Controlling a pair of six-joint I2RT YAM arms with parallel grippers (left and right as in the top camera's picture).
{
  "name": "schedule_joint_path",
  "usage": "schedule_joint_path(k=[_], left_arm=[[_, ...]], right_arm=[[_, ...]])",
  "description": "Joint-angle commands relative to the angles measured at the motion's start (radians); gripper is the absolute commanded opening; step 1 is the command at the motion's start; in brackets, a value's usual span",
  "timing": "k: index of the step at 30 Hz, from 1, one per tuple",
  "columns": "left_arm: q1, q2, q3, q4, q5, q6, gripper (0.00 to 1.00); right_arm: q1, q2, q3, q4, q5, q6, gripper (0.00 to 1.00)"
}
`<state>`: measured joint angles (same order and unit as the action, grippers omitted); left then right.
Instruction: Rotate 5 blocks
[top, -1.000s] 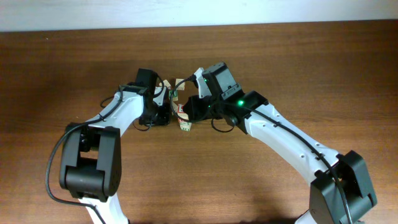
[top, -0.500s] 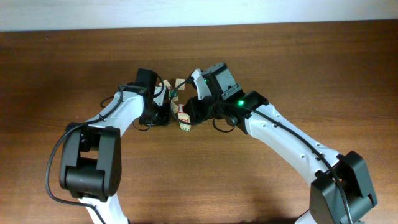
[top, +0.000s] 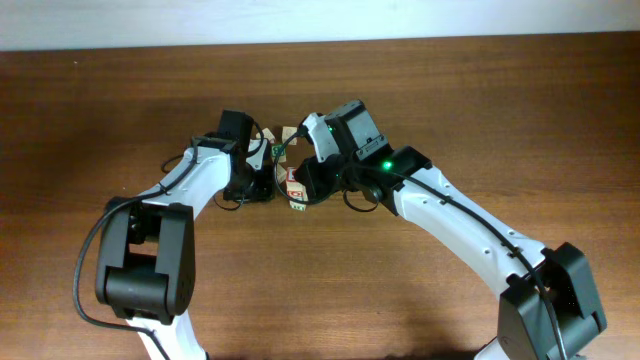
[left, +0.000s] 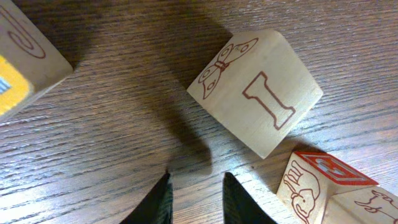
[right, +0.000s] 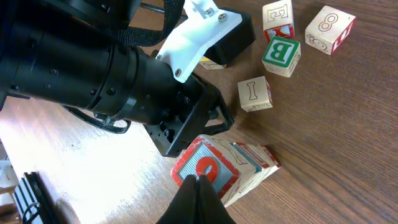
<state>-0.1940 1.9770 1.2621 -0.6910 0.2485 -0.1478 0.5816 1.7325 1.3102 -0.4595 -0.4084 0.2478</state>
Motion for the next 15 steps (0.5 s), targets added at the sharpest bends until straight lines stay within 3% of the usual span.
schedule_joint_path(k=[1,7,8,9,10,15], left_arm=[[0.003,0.005,-0.002,0.002,-0.01,0.003,0.27],[0.003,0.005,-0.002,0.002,-0.01,0.003,0.28],[0.003,0.005,-0.002,0.002,-0.01,0.003,0.32],[0.003,0.005,-0.002,0.002,-0.01,0.003,0.46],[0.003,0.005,-0.002,0.002,-0.01,0.003,0.53],[0.003,0.005,-0.002,0.002,-0.04,0.003,0.58]], right_arm=[[0.007,0.043,-0.034,-0.034,0.065,-0.055,0.04],[0.007,0.041,-0.03,-0.04,0.065,-0.114,0.04],[0.007,0.041,-0.024,-0.042,0.065,-0.117,0.04],[0.007,0.041,-0.017,-0.049,0.065,-0.121,0.04],[0.007,0.041,-0.015,-0.05,0.065,-0.121,0.04],[0.007,0.04,0.001,-0.061,0.065,-0.121,0.04]])
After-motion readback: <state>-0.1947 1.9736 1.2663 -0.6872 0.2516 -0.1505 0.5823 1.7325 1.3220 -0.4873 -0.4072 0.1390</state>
